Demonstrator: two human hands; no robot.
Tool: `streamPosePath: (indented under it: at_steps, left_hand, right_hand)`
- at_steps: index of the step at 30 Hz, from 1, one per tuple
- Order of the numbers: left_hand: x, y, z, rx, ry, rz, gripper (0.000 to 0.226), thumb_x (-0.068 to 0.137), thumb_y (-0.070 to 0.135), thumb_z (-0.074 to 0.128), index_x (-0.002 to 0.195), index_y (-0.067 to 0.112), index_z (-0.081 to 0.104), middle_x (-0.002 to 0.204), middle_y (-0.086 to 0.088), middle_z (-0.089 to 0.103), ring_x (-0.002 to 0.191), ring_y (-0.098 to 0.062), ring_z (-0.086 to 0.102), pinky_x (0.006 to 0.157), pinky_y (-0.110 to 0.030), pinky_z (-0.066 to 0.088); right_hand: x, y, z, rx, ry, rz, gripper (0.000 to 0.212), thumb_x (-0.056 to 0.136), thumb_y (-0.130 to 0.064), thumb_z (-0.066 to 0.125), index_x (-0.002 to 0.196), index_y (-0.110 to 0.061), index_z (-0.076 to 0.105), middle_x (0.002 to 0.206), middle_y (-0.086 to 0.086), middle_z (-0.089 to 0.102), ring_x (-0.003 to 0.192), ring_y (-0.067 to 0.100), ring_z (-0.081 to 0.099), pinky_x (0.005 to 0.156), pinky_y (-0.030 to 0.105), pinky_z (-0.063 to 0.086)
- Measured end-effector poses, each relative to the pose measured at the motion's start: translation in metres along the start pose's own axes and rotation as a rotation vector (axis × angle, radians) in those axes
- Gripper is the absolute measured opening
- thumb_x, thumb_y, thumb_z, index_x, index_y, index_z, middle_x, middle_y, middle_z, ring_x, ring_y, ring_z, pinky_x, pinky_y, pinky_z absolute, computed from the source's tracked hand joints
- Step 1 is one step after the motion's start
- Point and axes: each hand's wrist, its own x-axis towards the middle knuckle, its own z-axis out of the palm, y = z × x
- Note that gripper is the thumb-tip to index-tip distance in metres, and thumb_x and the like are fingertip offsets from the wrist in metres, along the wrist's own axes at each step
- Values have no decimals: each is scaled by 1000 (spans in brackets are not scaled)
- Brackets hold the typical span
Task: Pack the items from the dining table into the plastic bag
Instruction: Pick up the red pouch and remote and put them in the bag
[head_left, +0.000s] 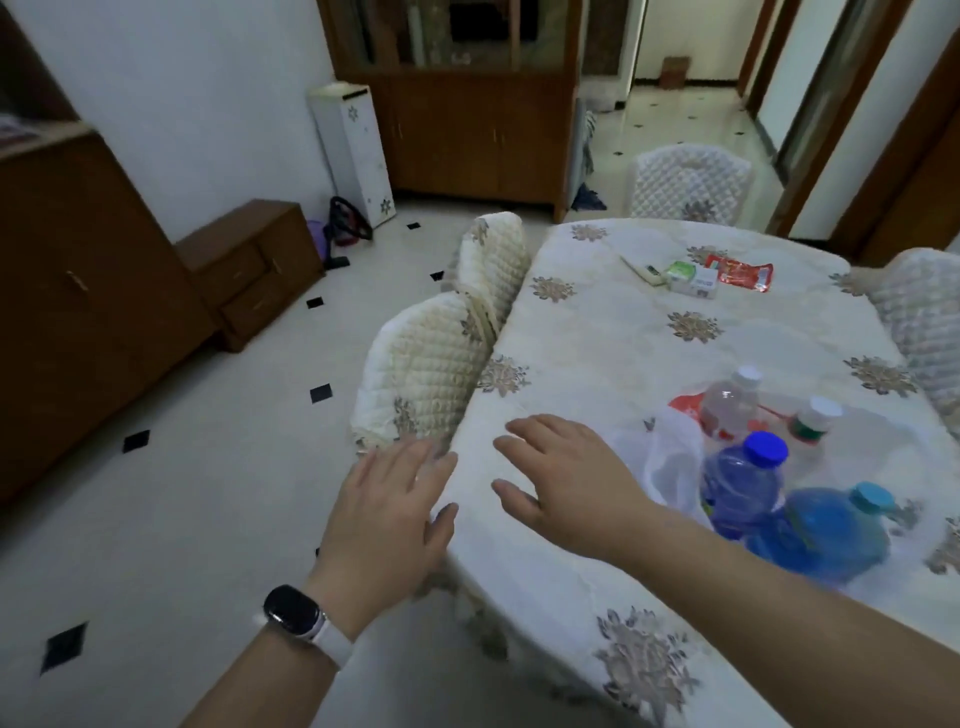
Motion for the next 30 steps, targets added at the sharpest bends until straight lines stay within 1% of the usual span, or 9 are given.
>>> streamPosePath:
  at_steps: [3, 6, 9, 13, 18, 24, 30]
  left_hand:
    - [-28, -69, -14, 53, 2, -85, 45, 86, 37, 54, 125, 16, 63, 130, -11, 61, 120, -32, 57, 100, -49, 44]
    - [-52, -119, -30, 88, -21, -156, 47, 87, 39, 51, 127, 16, 62, 130, -11, 61, 121, -32, 57, 102, -50, 44]
    - [-70, -159, -42, 109, -18, -205, 47, 87, 39, 51, 127, 16, 63, 130, -11, 61, 120, -32, 57, 100, -50, 46]
    - [-90, -202, -53, 113, -22, -317, 48, 87, 40, 51, 127, 16, 62, 129, -10, 61, 121, -32, 57, 101, -49, 46]
    - [-116, -258, -63, 138, -67, -413, 49, 90, 42, 50, 131, 18, 58, 133, -7, 59, 124, -28, 55, 103, -47, 45]
    - [-123, -360, -61, 182, -73, -498, 49, 90, 42, 52, 130, 16, 60, 131, -9, 60, 121, -28, 56, 101, -45, 46]
    - [-96, -470, -62, 211, -147, -559, 51, 90, 45, 48, 131, 17, 59, 132, -8, 60, 120, -27, 56, 100, -43, 46]
  right_hand:
    - [47, -60, 16, -8, 4, -101, 40, 89, -46, 49, 111, -16, 64, 114, 4, 65, 105, 28, 59, 87, 38, 48]
    - [79, -110, 26, -28, -17, -151, 42, 89, -48, 45, 113, -18, 63, 115, 2, 64, 105, 26, 59, 88, 40, 49]
    - [110, -146, 38, -35, -17, -202, 46, 89, -50, 44, 115, -18, 63, 117, 3, 65, 107, 27, 59, 88, 41, 50]
    - [152, -185, 57, -37, -17, -274, 48, 90, -53, 42, 120, -20, 60, 122, 1, 63, 114, 26, 57, 93, 42, 47]
    - [208, -233, 82, -7, 12, -373, 47, 88, -51, 44, 118, -19, 61, 120, 2, 64, 111, 25, 59, 93, 39, 47]
    - [297, -284, 132, 49, 29, -456, 47, 86, -50, 45, 115, -18, 64, 115, 1, 66, 107, 25, 60, 91, 36, 46]
    - [411, -322, 175, 99, -13, -438, 48, 86, -51, 43, 116, -18, 62, 117, 2, 65, 108, 26, 60, 91, 39, 47]
